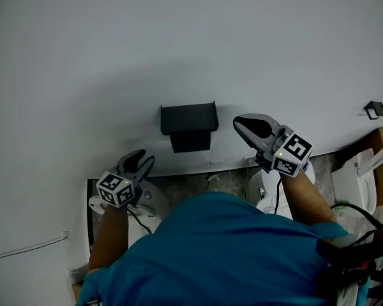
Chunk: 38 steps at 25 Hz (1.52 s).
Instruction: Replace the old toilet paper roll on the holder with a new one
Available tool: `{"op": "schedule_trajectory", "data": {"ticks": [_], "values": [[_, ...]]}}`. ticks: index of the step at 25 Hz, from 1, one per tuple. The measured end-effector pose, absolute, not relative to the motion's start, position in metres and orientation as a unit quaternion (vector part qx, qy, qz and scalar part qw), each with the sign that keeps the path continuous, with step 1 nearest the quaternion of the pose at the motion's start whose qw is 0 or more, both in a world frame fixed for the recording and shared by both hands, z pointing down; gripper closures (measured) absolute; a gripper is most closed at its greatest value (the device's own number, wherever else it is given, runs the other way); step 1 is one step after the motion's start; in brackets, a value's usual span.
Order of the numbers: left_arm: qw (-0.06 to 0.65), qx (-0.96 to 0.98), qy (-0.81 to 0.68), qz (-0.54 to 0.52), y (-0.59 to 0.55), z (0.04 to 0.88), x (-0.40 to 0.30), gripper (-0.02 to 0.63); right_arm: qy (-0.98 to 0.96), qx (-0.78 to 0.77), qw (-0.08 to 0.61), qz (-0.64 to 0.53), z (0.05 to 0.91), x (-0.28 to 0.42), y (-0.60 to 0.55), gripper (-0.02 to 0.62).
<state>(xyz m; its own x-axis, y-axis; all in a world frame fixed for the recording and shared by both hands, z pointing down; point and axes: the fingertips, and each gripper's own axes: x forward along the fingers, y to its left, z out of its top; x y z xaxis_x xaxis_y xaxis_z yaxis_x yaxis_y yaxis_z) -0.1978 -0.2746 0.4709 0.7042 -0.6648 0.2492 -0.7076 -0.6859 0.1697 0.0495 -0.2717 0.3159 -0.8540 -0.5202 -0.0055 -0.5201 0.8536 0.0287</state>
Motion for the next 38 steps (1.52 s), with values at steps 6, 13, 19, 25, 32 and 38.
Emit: {"op": "schedule_trajectory", "data": {"ticks": [6,13,19,25,32,38], "values": [[0.038,0.916,-0.398,-0.035,-0.263,0.352,-0.21,0.569,-0.956,0.294,0.002,-0.002,0.311,0.045,-0.28,0.583],[-0.007,0.907,-0.409,-0.105,-0.258,0.258,-0.196,0.597,-0.946,0.323,-0.012,0.031,0.296,0.046,-0.29,0.592],[-0.012,0.915,-0.393,-0.092,-0.25,0.249,-0.178,0.597,-0.949,0.313,-0.014,0.03,0.292,0.041,-0.287,0.594],[0.001,0.915,-0.394,-0.086,-0.25,0.258,-0.176,0.597,-0.949,0.314,-0.001,0.027,0.297,0.041,-0.287,0.594],[0.002,0.918,-0.387,-0.085,-0.245,0.258,-0.173,0.597,-0.948,0.316,0.002,0.024,0.299,0.041,-0.286,0.594],[-0.003,0.919,-0.386,-0.08,-0.244,0.257,-0.171,0.597,-0.949,0.315,0.003,0.024,0.299,0.042,-0.286,0.594]]}}
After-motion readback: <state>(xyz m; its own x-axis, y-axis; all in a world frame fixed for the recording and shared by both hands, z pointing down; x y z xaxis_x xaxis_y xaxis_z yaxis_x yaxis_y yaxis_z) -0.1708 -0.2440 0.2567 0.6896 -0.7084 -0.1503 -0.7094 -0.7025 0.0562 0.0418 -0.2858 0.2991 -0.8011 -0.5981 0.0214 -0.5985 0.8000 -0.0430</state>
